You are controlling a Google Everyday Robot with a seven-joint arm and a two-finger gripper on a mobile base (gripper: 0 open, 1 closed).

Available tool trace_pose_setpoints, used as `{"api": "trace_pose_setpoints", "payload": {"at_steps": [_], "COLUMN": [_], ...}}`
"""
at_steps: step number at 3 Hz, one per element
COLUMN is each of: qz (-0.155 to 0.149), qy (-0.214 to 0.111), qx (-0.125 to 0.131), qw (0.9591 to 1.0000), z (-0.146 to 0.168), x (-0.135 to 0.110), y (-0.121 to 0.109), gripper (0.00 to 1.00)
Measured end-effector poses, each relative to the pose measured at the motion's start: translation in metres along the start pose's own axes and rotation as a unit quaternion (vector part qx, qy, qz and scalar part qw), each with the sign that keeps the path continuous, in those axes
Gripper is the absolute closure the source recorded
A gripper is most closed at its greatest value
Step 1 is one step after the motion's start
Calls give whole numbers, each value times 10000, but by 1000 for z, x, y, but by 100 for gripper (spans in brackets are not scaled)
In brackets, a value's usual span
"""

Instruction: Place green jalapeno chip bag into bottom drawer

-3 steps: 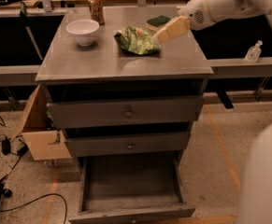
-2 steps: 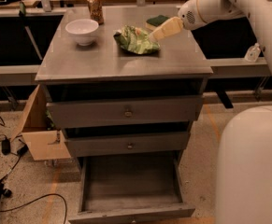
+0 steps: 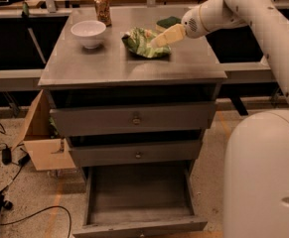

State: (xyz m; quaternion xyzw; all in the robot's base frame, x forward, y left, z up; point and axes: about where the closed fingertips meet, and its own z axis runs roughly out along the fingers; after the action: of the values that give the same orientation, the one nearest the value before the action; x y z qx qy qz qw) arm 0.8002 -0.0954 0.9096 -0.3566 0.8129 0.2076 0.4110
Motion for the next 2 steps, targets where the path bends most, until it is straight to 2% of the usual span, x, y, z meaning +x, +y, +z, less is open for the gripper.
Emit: {"api": "trace_pose_setpoints", "payload": {"at_steps": [1,2], "qz": [264,261], "qy": [-90,-215], "qx": [-292,-575], "qw": [9992,9978], "z": [38,69], "x": [2,-2], "y": [17,29], "gripper": [0,18]}}
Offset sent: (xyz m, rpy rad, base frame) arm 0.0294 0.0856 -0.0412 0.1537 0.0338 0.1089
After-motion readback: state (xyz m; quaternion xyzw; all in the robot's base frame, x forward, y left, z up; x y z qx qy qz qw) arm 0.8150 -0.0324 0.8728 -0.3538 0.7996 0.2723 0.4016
